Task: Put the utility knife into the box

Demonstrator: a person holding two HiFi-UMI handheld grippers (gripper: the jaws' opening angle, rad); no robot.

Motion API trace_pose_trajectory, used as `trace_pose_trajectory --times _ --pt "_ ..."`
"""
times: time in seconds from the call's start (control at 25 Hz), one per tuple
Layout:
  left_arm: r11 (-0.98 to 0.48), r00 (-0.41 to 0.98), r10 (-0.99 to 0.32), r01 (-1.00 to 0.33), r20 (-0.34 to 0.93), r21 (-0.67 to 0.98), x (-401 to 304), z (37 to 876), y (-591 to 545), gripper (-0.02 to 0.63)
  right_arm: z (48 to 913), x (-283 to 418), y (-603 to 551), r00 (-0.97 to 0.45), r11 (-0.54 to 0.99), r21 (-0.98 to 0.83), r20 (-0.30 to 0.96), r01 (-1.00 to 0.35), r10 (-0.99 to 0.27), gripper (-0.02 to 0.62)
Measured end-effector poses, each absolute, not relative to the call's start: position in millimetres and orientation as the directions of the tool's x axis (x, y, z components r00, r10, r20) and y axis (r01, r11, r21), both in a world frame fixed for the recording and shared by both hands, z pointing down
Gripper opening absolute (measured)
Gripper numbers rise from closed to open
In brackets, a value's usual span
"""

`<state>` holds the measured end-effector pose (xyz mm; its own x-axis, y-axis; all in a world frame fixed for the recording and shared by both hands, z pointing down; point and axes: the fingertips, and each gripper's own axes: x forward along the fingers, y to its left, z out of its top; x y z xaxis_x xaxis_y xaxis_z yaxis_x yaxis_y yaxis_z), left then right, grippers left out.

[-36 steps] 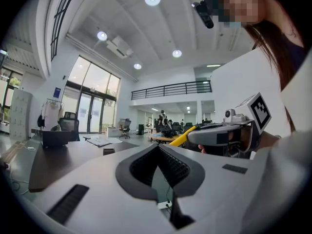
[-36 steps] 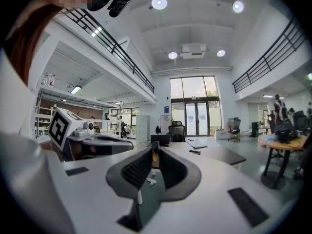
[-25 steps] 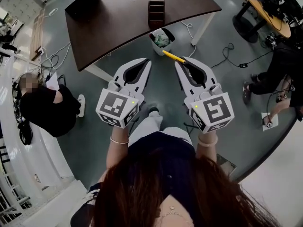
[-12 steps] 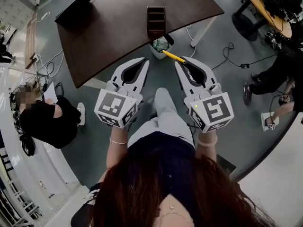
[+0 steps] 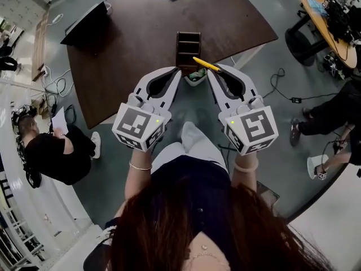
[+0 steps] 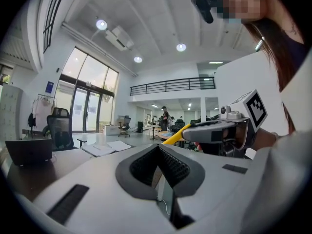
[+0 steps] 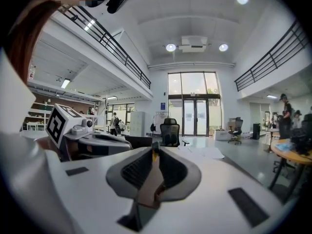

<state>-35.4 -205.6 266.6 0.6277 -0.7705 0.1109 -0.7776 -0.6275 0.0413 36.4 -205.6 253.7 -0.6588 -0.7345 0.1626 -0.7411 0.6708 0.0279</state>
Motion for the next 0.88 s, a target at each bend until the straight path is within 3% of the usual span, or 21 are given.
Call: trace_pose_trajectory --times 0.44,0.88 --pt "-0.645 0.646 -0.757 -0.763 0.096 0.049 -50.2 261.1 -259.5 0.002 251.8 20.6 -257.9 -0.646 0.656 0.023 0.154 -0.754 -0.748 0.052" --pt "-0.67 0.686 -0.701 -0.727 0.195 0.146 -46.3 318.4 -292.5 0.002 310.2 24.4 -292.4 -0.603 0.617 -0.056 0.295 -0.785 -0.741 0.052"
